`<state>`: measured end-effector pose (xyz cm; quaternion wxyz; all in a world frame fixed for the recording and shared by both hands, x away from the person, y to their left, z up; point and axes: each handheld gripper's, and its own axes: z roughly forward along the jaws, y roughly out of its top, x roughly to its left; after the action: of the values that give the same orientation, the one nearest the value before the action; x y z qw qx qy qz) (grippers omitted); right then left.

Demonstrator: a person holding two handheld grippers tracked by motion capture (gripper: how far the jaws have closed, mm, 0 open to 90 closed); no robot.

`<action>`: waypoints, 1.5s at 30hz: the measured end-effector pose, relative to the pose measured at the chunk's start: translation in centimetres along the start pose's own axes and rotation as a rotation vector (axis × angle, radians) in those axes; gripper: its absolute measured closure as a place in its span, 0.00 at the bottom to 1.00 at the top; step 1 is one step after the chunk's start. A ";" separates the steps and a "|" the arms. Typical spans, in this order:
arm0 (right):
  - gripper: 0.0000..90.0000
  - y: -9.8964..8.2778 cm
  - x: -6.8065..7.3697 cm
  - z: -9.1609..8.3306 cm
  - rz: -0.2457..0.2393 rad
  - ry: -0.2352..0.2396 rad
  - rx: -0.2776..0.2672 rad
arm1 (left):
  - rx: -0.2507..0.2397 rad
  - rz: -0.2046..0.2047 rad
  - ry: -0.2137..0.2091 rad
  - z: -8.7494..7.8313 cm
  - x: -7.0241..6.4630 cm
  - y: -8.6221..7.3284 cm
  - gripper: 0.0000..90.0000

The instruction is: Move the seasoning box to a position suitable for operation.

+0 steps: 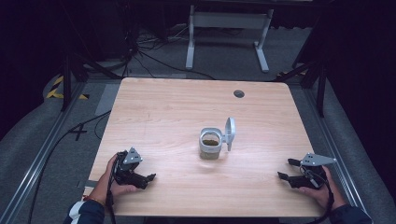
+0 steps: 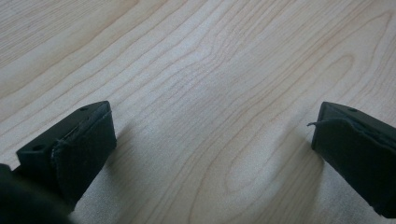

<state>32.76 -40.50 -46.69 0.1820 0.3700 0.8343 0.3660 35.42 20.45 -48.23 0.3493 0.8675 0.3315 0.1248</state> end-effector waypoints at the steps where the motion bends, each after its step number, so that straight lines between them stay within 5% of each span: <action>1: 0.27 0.0 0.0 0.0 0.000 0.000 0.000 | 0.000 0.000 0.000 0.0 0.0 0.0 0.00; 9: 0.29 0.3 -0.2 0.1 -0.008 0.014 0.011 | 0.000 -0.004 -0.003 0.0 0.0 0.0 0.00; 13: 0.42 0.3 -0.3 0.0 -0.012 0.028 0.009 | -0.003 -0.010 0.003 0.0 0.0 0.0 0.01; 19: 0.77 0.7 -0.6 -0.2 0.001 0.022 -0.003 | -0.001 -0.009 0.006 -0.1 0.1 0.0 0.02; 24: 0.95 1.6 -0.8 -0.4 0.000 0.025 -0.063 | 0.000 -0.017 0.010 -0.1 0.0 0.0 0.03; 45: 0.99 6.4 1.1 -0.6 -0.089 0.036 -0.140 | 0.002 -0.028 0.020 -0.2 0.0 -0.1 0.03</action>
<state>34.77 -37.02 -41.51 0.2082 0.3123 0.8255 0.4216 35.30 20.57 -48.12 0.3467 0.8620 0.3470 0.1282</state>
